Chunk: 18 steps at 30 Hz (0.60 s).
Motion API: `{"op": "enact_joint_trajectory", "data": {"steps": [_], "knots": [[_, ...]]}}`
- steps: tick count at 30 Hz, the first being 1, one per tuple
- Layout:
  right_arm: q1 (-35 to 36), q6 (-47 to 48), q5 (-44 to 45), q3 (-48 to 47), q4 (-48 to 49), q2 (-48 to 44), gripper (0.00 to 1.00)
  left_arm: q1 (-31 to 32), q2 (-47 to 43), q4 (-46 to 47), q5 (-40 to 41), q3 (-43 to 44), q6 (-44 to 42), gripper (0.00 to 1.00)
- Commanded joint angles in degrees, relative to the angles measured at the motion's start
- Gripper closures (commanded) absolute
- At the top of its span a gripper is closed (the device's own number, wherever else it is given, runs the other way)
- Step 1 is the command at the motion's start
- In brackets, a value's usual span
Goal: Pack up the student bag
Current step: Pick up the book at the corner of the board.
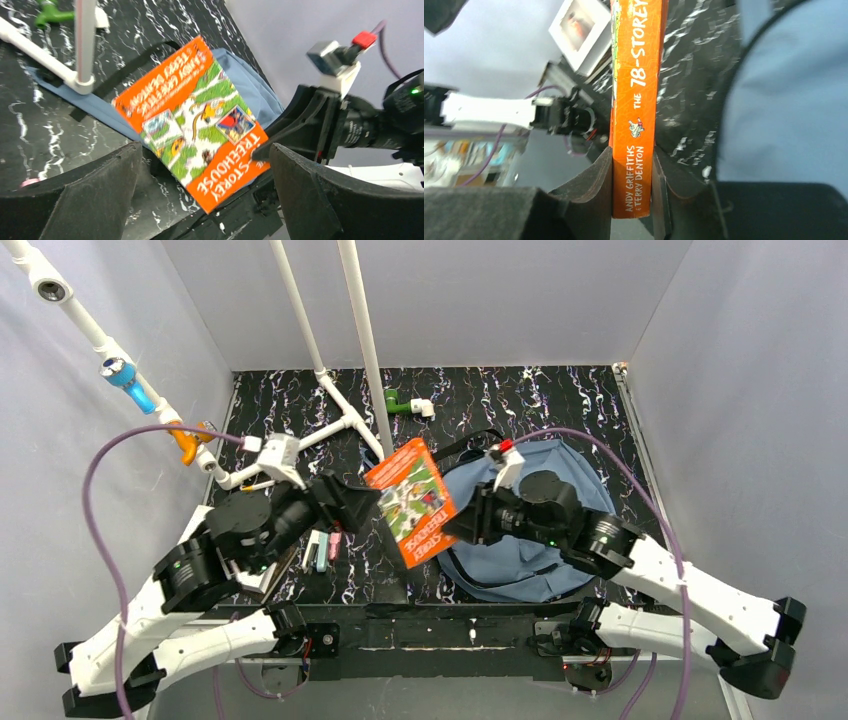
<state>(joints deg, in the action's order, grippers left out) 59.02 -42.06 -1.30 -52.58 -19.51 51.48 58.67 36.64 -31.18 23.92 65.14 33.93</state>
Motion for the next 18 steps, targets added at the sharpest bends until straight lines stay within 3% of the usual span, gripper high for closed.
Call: {"op": "enact_joint_trajectory", "data": {"steps": [1, 5, 8, 12, 14, 18], "knots": [[-0.84, -1.86, 18.42, -7.13, -13.37, -2.99, 0.99, -0.05, 5.28, 6.52, -7.07, -0.43, 2.49, 0.02], [-0.84, -9.12, 31.81, -7.10, -14.09, -7.73, 0.99, -0.05, 9.47, 11.68, -14.59, -1.45, 6.51, 0.02], [-0.84, -12.71, 39.27, -4.52, -7.36, -12.27, 0.99, -0.05, 11.96, 18.53, -19.41, -3.84, 10.58, 0.02], [-0.84, -11.32, 41.00, 1.99, 14.25, -14.10, 0.99, -0.05, 15.62, 28.75, -24.72, -8.02, 17.98, 0.02], [-0.84, -12.33, 41.16, 2.80, 19.67, -11.79, 0.99, -0.05, 18.09, 34.09, -27.83, -8.86, 22.40, 0.02], [-0.84, -17.01, 40.36, 3.85, 29.61, -8.52, 0.99, -0.05, 23.62, 34.65, -28.27, -5.10, 25.01, 0.02]]}}
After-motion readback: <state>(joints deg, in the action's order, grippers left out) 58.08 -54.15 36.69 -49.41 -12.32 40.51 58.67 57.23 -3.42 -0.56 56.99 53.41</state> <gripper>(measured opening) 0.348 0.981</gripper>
